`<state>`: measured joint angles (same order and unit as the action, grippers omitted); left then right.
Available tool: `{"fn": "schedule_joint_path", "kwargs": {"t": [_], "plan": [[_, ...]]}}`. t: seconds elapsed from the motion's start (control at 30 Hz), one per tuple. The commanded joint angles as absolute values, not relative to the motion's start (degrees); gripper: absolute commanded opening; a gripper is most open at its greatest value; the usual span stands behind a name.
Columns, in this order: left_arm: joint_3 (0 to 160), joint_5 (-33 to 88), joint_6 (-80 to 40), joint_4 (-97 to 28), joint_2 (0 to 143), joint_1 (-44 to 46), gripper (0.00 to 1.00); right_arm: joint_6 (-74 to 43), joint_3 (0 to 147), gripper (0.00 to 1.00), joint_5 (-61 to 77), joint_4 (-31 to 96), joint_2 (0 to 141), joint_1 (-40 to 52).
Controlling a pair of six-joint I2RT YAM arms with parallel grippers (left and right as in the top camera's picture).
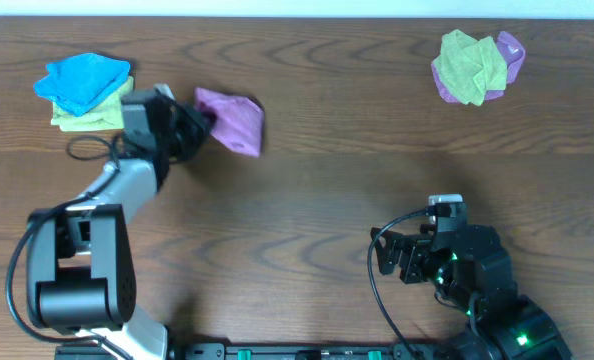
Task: Fold the cloth
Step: 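Carry the purple cloth with the left gripper onto the blue-green stack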
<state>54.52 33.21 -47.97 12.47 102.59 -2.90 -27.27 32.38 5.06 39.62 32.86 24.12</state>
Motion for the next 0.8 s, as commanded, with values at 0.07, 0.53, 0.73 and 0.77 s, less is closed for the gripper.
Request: {"fn": "schedule_joint_path", "kwargs": {"t": [0.07, 0.53, 0.73, 0.77], "plan": [[66.3, 33.9, -44.6, 5.2, 101.1, -5.0, 0.06, -28.2, 32.0, 0.99, 4.3, 39.7, 32.6, 23.6], [81.7, 16.5, -38.9, -3.1, 101.1, -10.2, 0.06, -28.2, 32.0, 0.99, 4.3, 39.7, 32.6, 23.6], [81.7, 14.4, -38.5, -2.7, 101.2, -15.5, 0.06, -28.2, 32.0, 0.99, 4.3, 39.7, 32.6, 23.6], [81.7, 14.3, -38.5, -2.4, 101.4, -16.3, 0.06, -28.2, 32.0, 0.99, 4.3, 39.7, 32.6, 23.6]]}}
